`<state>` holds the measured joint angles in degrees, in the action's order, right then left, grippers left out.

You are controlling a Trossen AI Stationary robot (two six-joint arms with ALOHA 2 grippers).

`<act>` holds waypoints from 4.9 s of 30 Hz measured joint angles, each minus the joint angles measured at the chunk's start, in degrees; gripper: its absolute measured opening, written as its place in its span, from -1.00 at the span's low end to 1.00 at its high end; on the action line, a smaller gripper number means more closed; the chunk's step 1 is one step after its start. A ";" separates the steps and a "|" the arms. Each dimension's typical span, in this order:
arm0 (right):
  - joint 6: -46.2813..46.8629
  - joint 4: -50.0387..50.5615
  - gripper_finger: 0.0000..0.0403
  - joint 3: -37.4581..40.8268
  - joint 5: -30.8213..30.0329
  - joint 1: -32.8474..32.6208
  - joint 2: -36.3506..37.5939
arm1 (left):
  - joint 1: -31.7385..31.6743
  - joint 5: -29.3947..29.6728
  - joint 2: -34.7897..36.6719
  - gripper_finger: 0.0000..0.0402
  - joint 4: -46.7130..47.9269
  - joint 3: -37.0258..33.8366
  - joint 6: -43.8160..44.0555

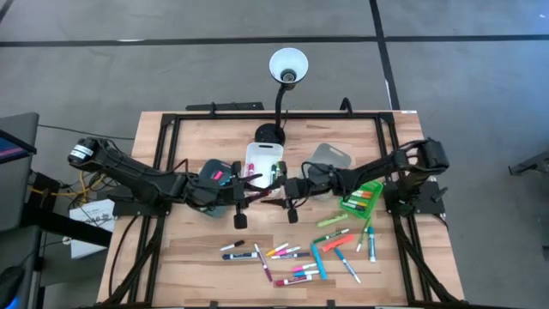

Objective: Pick & Place Markers
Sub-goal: Put the red mini dry erase marker into the gray bin, then put the blue dry erase marker into the white bin

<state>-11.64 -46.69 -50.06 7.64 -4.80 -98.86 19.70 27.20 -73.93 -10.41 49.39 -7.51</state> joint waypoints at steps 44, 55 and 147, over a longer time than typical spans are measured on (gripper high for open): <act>20.66 41.14 -0.77 -3.04 -26.88 -2.50 19.98 | 0.00 3.20 -0.04 -0.32 0.10 0.00 0.24; 47.67 78.78 -0.80 -3.07 -37.62 2.28 29.33 | 0.00 3.20 -0.04 -0.33 0.10 0.00 0.47; 32.00 77.01 -0.49 -20.86 -18.56 -5.32 9.52 | 15.26 -23.18 -18.38 -0.37 13.40 -8.66 41.24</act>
<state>20.36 30.33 -70.91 -10.92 -10.12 -89.34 34.96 4.01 -92.31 2.99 40.73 33.74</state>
